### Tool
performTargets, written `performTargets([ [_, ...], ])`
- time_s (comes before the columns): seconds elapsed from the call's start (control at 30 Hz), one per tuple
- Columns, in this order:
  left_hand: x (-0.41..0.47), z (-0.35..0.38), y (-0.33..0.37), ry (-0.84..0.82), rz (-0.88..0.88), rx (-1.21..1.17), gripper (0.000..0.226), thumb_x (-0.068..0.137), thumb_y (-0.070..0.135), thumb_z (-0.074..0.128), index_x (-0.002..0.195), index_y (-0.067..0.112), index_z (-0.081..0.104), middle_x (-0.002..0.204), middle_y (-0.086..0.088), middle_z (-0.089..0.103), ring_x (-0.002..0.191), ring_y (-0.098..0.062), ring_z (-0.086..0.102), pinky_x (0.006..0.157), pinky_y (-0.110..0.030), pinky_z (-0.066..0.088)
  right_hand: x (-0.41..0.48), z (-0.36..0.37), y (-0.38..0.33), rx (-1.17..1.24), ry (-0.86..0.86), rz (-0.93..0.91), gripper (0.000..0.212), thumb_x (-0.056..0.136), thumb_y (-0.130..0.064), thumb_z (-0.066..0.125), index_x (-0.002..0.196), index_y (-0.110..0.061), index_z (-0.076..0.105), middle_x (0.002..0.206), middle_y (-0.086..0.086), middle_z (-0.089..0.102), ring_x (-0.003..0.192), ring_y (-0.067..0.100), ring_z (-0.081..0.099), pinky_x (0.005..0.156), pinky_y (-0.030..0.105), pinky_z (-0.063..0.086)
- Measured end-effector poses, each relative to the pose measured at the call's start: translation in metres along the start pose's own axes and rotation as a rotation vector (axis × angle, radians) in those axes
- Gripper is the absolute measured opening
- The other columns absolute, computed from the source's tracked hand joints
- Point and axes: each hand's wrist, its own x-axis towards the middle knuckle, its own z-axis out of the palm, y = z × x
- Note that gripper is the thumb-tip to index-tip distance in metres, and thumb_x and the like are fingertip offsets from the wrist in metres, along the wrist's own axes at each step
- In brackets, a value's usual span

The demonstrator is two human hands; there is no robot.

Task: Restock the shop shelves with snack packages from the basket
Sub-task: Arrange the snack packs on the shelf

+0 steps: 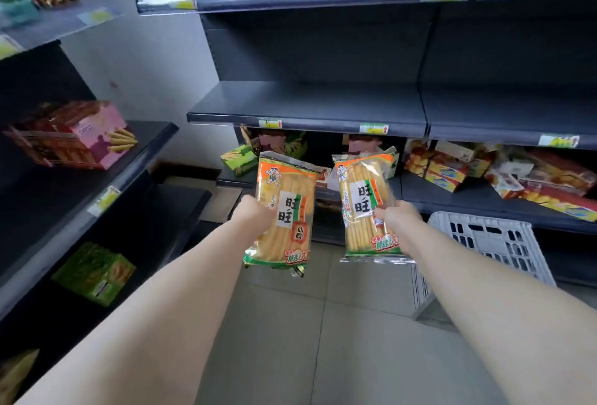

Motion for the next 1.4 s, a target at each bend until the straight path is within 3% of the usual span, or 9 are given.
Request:
performTargets([
  [0.13,0.052,0.003,0.032,-0.052,0.058,0.034,0.021,0.094,0.028,0.063,0.098,0.01,0.054,0.096,-0.006,0.064,0.088,-0.024,0.064,0.075,-0.037,0.055,0.035,0.012,-0.016,0.008,0.077,0.012,0.033,0.094,-0.013,0.061,0.126,-0.005,0.057,0.105,0.009,0.061,0.083,0.022,0.057,0.058,0.026,0.038],
  [0.23,0.078,0.012,0.052,-0.085,0.082,0.049,0.021,0.095,0.025,0.062,0.081,0.015,0.05,0.091,-0.006,0.064,0.086,-0.026,0.064,0.075,-0.036,0.054,0.053,0.015,-0.022,-0.023,0.066,0.041,0.033,0.092,-0.014,0.063,0.124,-0.007,0.06,0.107,0.01,0.065,0.094,0.027,0.06,0.074,0.031,0.045],
  [0.43,0.127,0.04,0.081,-0.144,0.1,0.098,0.033,0.093,0.026,0.064,0.116,0.006,0.052,0.101,-0.009,0.067,0.088,-0.026,0.066,0.065,-0.036,0.054,0.094,0.008,-0.031,-0.047,0.055,0.11,0.029,0.09,-0.015,0.066,0.118,-0.012,0.059,0.107,0.012,0.067,0.097,0.031,0.064,0.089,0.044,0.053],
  [0.63,0.166,0.072,0.122,-0.176,0.128,0.122,0.024,0.095,0.023,0.061,0.11,0.005,0.053,0.087,-0.004,0.063,0.082,-0.022,0.063,0.06,-0.032,0.05,0.156,-0.007,-0.047,-0.066,0.096,0.176,0.033,0.085,-0.009,0.065,0.117,-0.009,0.055,0.106,0.016,0.064,0.096,0.036,0.063,0.089,0.052,0.054],
  [0.77,0.201,0.094,0.16,-0.149,0.132,0.13,0.029,0.095,0.023,0.061,0.116,0.005,0.052,0.105,-0.009,0.067,0.093,-0.026,0.067,0.082,-0.042,0.058,0.198,-0.023,-0.075,-0.061,0.117,0.153,0.027,0.087,-0.005,0.065,0.112,-0.009,0.056,0.105,0.012,0.063,0.098,0.032,0.062,0.089,0.047,0.053],
  [0.87,0.224,0.11,0.195,-0.152,0.144,0.117,0.02,0.096,0.02,0.058,0.108,0.004,0.055,0.108,-0.011,0.069,0.091,-0.026,0.067,0.085,-0.042,0.058,0.231,-0.037,-0.098,-0.016,0.079,0.168,0.03,0.086,-0.004,0.068,0.113,-0.009,0.058,0.106,0.013,0.066,0.096,0.033,0.065,0.089,0.051,0.054],
  [1.07,0.258,0.141,0.251,-0.109,0.186,0.079,0.011,0.096,0.017,0.055,0.094,0.007,0.052,0.104,-0.013,0.066,0.086,-0.027,0.06,0.067,-0.034,0.052,0.288,-0.06,-0.131,0.047,0.094,0.115,0.023,0.091,-0.01,0.065,0.113,-0.011,0.057,0.104,0.011,0.068,0.093,0.03,0.066,0.085,0.045,0.056],
  [1.17,0.269,0.153,0.27,-0.062,0.191,-0.014,0.024,0.096,0.022,0.056,0.113,0.007,0.048,0.108,-0.008,0.065,0.095,-0.027,0.064,0.083,-0.044,0.056,0.306,-0.068,-0.141,0.043,0.18,0.053,0.014,0.093,-0.016,0.064,0.106,-0.018,0.058,0.098,0.006,0.069,0.084,0.025,0.068,0.074,0.038,0.058],
  [1.4,0.301,0.181,0.31,-0.062,0.199,-0.111,0.028,0.093,0.024,0.059,0.116,0.012,0.049,0.102,-0.004,0.065,0.093,-0.025,0.065,0.081,-0.043,0.058,0.333,-0.079,-0.154,0.135,0.211,-0.042,0.021,0.093,-0.015,0.065,0.112,-0.024,0.063,0.105,-0.001,0.068,0.092,0.019,0.065,0.075,0.034,0.054],
])
